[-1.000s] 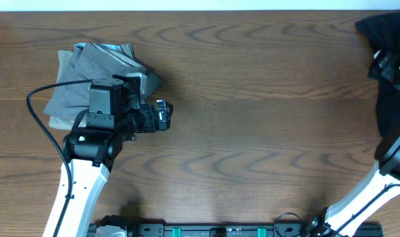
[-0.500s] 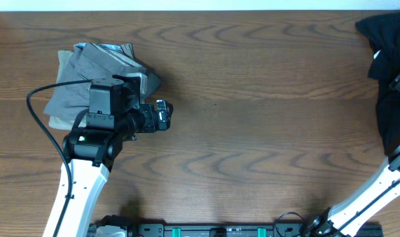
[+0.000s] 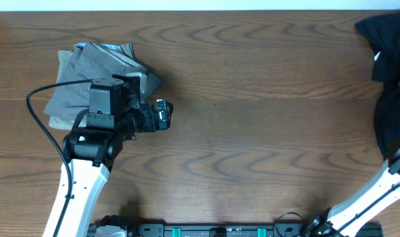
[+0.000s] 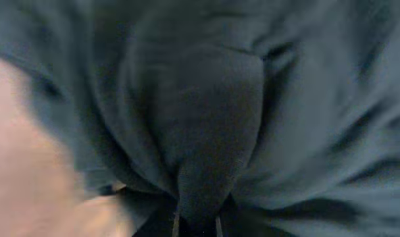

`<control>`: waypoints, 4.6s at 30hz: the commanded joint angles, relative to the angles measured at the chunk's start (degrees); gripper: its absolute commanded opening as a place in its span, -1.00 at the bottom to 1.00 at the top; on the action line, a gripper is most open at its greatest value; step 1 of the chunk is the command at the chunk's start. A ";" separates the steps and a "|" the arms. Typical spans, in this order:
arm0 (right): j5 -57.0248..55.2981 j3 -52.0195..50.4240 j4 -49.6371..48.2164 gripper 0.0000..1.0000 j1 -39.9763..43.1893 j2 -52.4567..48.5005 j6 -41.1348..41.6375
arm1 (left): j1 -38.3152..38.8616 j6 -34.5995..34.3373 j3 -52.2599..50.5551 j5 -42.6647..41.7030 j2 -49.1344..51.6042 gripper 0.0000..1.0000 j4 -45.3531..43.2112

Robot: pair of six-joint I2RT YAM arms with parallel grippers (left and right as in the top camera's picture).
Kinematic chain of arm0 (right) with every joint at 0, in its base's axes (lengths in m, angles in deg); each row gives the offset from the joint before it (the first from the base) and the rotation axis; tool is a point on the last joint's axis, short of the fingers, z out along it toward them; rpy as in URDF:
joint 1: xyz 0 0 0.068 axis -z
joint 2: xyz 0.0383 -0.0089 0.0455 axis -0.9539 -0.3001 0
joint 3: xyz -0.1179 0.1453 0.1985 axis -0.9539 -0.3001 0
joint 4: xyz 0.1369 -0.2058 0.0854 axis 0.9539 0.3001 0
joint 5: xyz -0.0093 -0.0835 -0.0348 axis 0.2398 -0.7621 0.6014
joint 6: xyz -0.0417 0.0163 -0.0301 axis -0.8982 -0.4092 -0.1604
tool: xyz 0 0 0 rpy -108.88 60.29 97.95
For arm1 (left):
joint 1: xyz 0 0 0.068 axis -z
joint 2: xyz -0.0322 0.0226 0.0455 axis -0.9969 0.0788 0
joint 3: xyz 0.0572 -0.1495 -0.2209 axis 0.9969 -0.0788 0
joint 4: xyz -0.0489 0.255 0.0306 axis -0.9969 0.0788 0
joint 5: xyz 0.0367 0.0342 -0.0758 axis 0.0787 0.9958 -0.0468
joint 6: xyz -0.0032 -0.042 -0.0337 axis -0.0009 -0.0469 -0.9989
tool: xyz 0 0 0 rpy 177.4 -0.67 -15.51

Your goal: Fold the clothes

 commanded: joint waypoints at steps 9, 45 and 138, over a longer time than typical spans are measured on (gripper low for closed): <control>7.85 0.98 1.84 -0.60 -4.57 16.44 -0.07 | 0.33 -0.74 0.92 0.48 0.00 0.96 -0.13; -10.58 1.11 14.45 -0.91 2.40 -11.58 8.76 | 0.33 -0.74 0.92 0.48 0.00 0.96 -0.72; 60.08 5.40 -3.48 -0.98 -27.21 26.51 8.92 | 0.28 0.44 1.44 3.34 -6.29 0.96 -0.68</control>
